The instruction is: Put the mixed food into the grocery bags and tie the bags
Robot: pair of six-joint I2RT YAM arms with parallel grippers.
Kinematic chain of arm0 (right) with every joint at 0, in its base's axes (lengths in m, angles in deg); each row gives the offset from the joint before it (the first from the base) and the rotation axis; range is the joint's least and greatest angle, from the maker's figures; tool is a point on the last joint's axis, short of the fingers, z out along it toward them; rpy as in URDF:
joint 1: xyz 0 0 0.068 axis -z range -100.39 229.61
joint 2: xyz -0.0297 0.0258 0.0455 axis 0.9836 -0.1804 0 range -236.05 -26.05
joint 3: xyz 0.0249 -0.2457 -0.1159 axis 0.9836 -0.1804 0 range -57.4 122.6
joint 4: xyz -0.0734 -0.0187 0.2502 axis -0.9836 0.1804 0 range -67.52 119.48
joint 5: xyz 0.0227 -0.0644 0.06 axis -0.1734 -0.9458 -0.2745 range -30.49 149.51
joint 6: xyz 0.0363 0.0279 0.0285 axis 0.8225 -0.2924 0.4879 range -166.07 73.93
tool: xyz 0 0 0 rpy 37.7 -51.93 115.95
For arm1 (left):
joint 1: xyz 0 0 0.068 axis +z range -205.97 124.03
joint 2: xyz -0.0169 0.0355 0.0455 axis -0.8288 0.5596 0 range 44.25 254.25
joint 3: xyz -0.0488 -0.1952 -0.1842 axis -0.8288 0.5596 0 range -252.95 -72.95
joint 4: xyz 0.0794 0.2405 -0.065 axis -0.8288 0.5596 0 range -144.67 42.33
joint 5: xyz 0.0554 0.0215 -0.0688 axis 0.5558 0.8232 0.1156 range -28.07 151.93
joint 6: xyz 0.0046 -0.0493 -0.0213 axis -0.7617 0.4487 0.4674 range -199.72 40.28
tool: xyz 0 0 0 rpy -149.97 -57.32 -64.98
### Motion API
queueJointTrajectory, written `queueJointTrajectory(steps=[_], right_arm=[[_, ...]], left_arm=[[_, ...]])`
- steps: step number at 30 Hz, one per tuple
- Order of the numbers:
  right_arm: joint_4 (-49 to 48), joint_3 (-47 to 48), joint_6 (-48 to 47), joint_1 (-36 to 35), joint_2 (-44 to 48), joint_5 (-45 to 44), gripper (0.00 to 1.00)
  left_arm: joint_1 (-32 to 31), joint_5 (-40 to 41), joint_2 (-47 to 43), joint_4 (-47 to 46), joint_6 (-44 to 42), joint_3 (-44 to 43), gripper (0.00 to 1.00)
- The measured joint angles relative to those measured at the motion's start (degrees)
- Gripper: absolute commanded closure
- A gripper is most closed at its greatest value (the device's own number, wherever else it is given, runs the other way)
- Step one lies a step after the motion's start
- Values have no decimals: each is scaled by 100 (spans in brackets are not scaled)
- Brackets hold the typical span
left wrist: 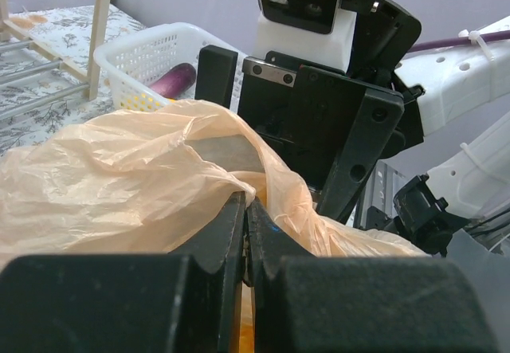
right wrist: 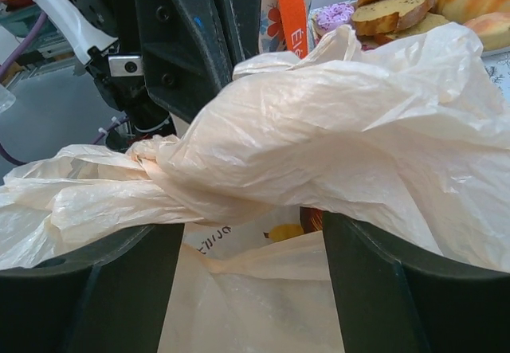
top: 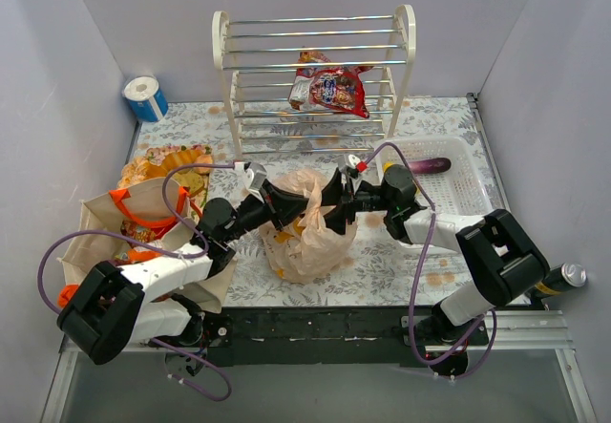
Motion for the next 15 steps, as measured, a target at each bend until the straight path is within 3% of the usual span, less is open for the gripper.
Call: queueJointTrajectory(steps=[15], right_arm=[[-1342,-376,905,-181,-146,-605,23]], left_arm=[[-573,1211,0,-330,-221,240,100]])
